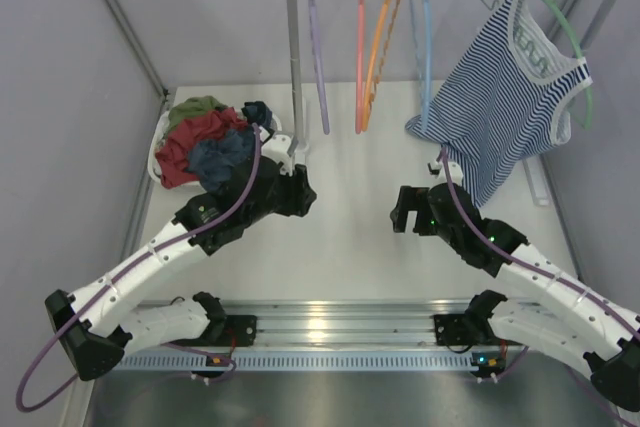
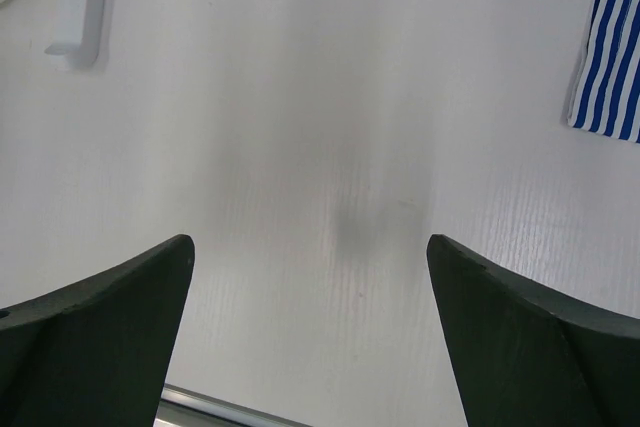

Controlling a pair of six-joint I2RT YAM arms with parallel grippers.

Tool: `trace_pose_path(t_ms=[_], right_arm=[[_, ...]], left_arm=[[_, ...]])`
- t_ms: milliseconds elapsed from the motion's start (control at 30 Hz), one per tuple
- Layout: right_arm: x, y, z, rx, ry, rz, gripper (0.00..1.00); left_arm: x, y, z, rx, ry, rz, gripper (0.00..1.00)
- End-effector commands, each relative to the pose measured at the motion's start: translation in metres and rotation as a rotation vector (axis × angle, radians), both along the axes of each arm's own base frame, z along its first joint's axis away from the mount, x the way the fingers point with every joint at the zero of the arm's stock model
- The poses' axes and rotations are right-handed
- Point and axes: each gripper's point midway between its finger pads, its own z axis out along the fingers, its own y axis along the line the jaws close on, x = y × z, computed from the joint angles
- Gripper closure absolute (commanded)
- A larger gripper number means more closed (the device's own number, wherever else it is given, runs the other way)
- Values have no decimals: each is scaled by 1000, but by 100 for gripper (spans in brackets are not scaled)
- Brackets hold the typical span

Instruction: Place the tank top on the hanger

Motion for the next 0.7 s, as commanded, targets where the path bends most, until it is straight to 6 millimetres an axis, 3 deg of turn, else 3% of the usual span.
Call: trace_pose_path(t_ms=[0, 200, 300, 433, 667], right_arm=[[6, 7, 12, 32, -57, 11, 0], [5, 5, 9, 6, -53, 25, 0], [5, 6, 7, -6, -47, 39, 0], [5, 11, 8, -5, -44, 65, 0], [5, 27, 12, 25, -33, 132, 0]], left_arm=[[4, 7, 5, -4, -19, 34, 45], [14, 15, 8, 21, -25, 82, 45], [27, 29, 13, 49, -30, 157, 43], [60, 68, 10, 75, 18, 336, 42], [134, 164, 2, 127, 54, 713, 40]])
